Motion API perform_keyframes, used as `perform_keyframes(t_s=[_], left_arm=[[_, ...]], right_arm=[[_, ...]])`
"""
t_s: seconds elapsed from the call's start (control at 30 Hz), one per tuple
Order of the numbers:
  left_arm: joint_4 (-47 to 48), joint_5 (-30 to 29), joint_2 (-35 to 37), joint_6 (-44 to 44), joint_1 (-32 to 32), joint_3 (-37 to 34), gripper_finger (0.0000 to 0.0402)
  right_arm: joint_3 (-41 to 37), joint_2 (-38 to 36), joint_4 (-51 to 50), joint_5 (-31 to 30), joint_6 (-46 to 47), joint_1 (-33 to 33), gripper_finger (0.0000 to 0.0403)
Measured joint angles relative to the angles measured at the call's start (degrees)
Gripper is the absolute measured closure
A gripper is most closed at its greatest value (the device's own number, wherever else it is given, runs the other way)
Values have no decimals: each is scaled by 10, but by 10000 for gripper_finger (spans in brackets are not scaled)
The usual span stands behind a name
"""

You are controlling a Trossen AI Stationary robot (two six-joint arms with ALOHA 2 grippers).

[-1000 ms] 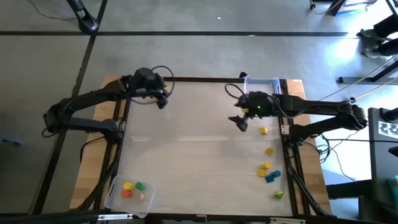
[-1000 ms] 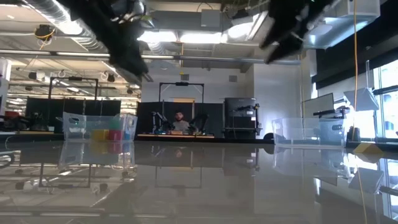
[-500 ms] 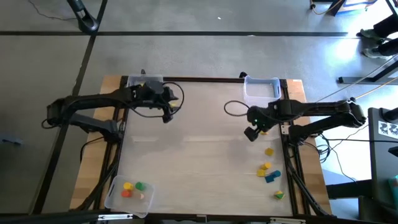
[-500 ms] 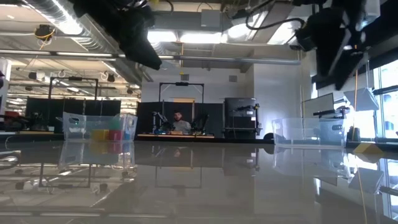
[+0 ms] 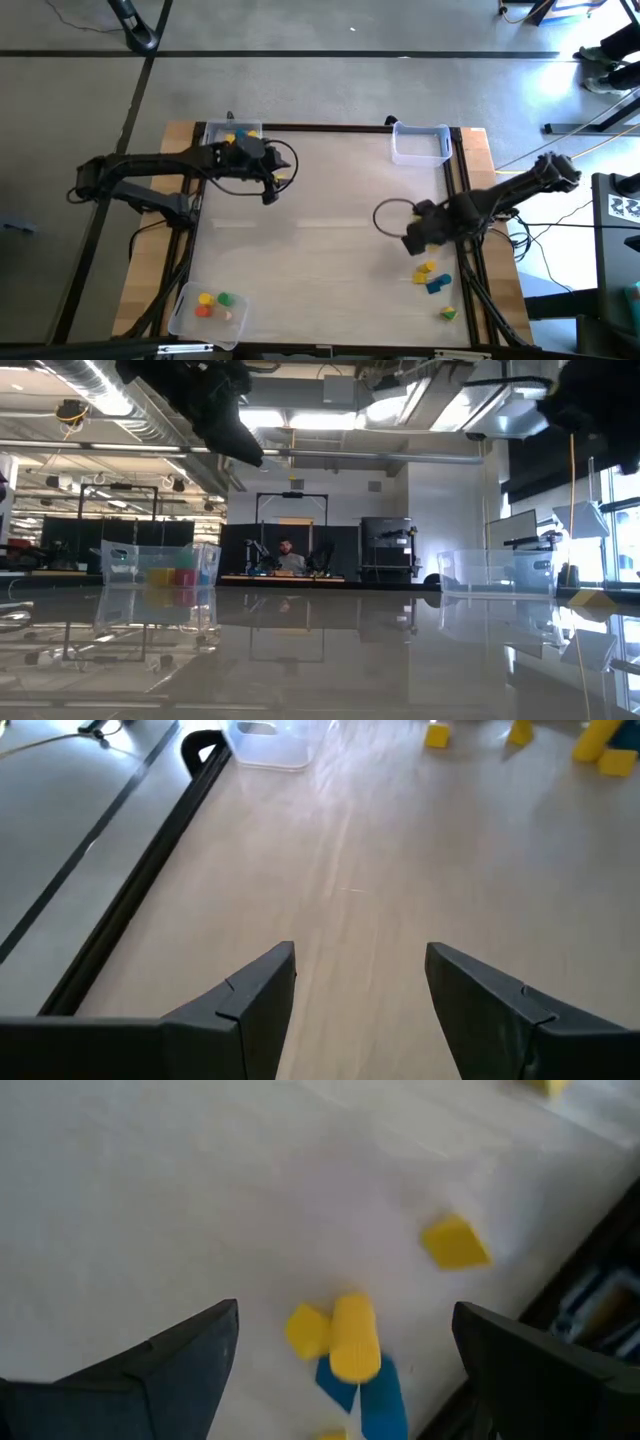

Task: Sort blocks by size
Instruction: Put the right yellow cylinder block into the bottom transparent bin

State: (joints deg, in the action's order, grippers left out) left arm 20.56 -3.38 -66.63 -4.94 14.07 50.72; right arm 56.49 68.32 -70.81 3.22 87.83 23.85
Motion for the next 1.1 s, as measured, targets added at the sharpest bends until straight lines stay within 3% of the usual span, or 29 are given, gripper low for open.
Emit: perform_keyframes(t_s=[0.23, 0.63, 1.1], left_arm=[[3, 0, 0, 7, -32, 0, 189], [2, 0, 0, 60, -93, -6, 189], [-2, -4, 0, 97, -154, -6, 189]], right_arm=[[0, 66, 2, 20, 53, 80, 39], [0, 158, 31, 41, 47, 132, 44], [-100, 162, 171, 28, 30, 145, 172]])
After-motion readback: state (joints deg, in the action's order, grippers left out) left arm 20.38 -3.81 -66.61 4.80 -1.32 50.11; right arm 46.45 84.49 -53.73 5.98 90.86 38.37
